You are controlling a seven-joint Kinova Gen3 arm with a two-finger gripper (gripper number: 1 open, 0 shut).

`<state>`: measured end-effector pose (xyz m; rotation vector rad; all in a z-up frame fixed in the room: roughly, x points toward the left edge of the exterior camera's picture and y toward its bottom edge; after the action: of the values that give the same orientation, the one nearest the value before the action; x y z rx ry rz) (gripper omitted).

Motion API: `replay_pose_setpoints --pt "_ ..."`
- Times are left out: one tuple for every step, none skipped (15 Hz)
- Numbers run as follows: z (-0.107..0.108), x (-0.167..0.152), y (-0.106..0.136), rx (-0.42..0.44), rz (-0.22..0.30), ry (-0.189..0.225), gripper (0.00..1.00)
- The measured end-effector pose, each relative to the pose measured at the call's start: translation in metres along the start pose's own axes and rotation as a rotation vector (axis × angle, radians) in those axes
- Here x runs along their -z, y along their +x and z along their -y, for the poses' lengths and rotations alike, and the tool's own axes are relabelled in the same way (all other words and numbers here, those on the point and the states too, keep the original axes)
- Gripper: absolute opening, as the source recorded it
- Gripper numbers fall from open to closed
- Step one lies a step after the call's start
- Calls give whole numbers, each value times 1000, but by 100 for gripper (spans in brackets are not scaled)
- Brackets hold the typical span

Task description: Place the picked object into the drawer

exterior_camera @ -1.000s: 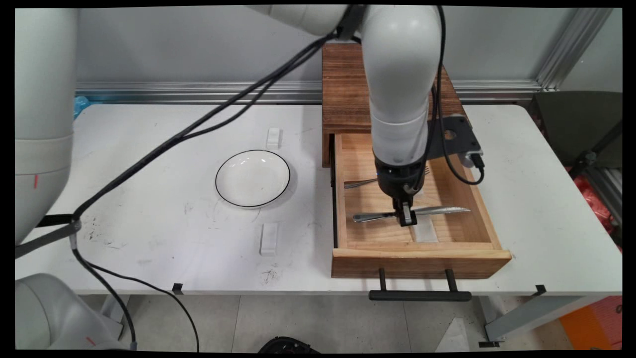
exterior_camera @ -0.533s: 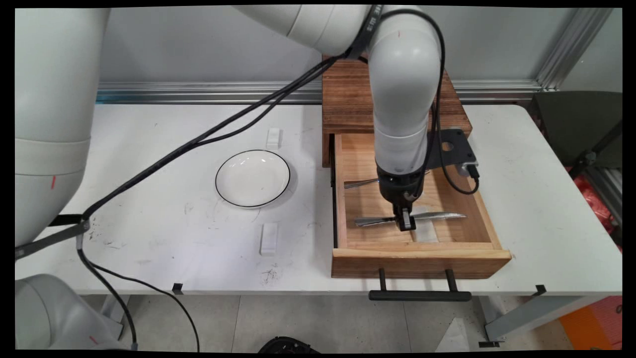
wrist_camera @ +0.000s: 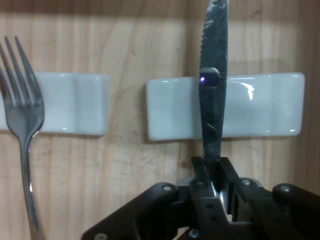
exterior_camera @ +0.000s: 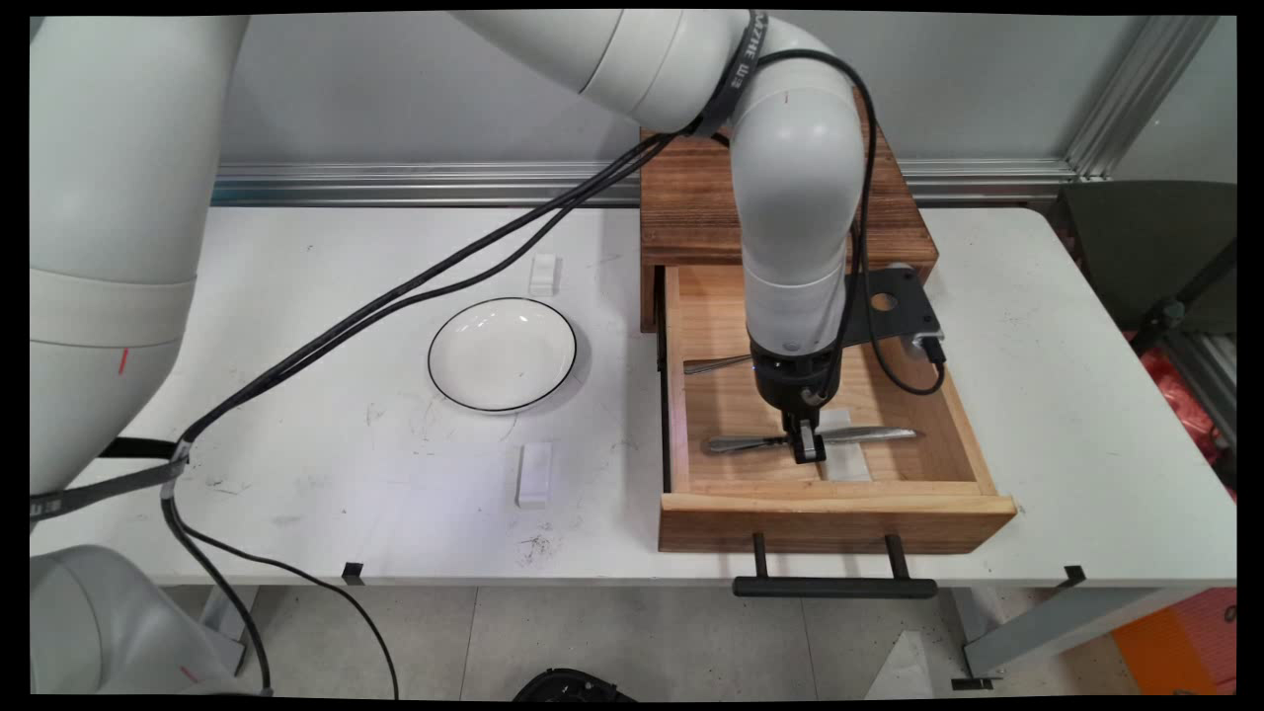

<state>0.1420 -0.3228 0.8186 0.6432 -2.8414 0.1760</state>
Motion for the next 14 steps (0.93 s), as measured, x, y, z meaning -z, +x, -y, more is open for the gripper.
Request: replay_pose_setpoints --pt "1 -1 -1 -1 0 -1 0" --pt "1 -2 -2 -2 1 -1 0" --pt "2 -3 -3 -4 1 -2 0" --pt "2 -4 -4 -6 0 -3 0" --pt "2 -5 -4 -8 -1 -4 0" --pt "2 -5 -5 -9 -1 -5 100" --pt "2 -5 -5 -10 -2 -6 100" --pt "3 -5 -6 -14 -4 -8 100" --pt "3 -4 -6 -17 -5 -9 100" --pt "3 -3 -6 -19 -7 -9 100" --pt "3 -2 -6 -23 -10 -9 100" --pt "4 0 -6 -28 -16 -8 100" --pt "4 3 -5 -33 -20 -7 100" --pt "5 5 -5 -37 -23 -6 100"
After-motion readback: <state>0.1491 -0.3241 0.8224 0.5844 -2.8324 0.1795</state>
